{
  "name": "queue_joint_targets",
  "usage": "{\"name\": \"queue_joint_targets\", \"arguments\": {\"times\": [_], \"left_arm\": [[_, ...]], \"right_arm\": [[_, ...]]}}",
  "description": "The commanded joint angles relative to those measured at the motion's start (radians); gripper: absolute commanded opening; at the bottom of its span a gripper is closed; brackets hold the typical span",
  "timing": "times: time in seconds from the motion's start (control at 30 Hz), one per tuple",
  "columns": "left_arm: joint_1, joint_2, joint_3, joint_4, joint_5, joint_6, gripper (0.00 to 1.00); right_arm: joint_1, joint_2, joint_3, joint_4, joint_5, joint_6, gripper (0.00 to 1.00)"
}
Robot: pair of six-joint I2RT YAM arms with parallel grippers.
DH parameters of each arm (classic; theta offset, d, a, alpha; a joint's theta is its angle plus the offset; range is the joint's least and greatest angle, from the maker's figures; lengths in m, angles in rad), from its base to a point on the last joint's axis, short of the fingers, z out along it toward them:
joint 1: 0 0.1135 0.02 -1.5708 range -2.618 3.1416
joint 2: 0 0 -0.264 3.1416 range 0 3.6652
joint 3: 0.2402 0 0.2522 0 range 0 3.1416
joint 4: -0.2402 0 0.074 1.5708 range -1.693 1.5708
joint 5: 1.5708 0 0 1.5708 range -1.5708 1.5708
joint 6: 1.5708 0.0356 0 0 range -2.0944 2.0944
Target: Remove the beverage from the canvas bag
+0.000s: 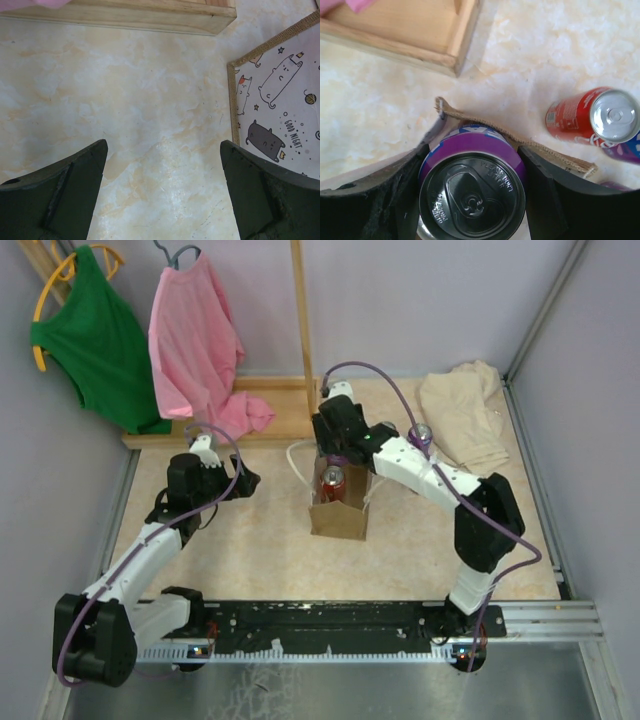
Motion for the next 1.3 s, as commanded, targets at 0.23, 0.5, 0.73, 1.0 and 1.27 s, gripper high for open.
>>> {"name": "queue_joint_targets", "arguments": {"times": [0.23, 0.5, 0.73, 1.0, 1.27], "left_arm": [[-0.008, 0.016, 0.004, 0.033, 0.016, -0.003, 1.0], [-0.01, 0.017, -0.002, 0.039, 0.019, -0.007, 1.0], [-0.011, 0.01, -0.006, 0.038, 0.025, -0.008, 1.0], [-0.014, 0.001, -0.006, 0.031, 0.02, -0.006, 1.0], [-0.015, 0.013, 0.001, 0.031, 0.029, -0.009, 1.0]], "right_arm": [[0.026, -0.214, 0.19, 0.02, 0.062, -0.113, 0.0], [0.026, -0.356, 0.194, 0.067, 0.261, -0.218, 0.0], [-0.03, -0.423, 0.133, 0.096, 0.471, -0.293, 0.0], [-0.269, -0.483, 0.023, -0.018, 0.329, -0.132, 0.0], [-0.297, -0.488, -0.089, -0.09, 0.23, -0.072, 0.0]]}}
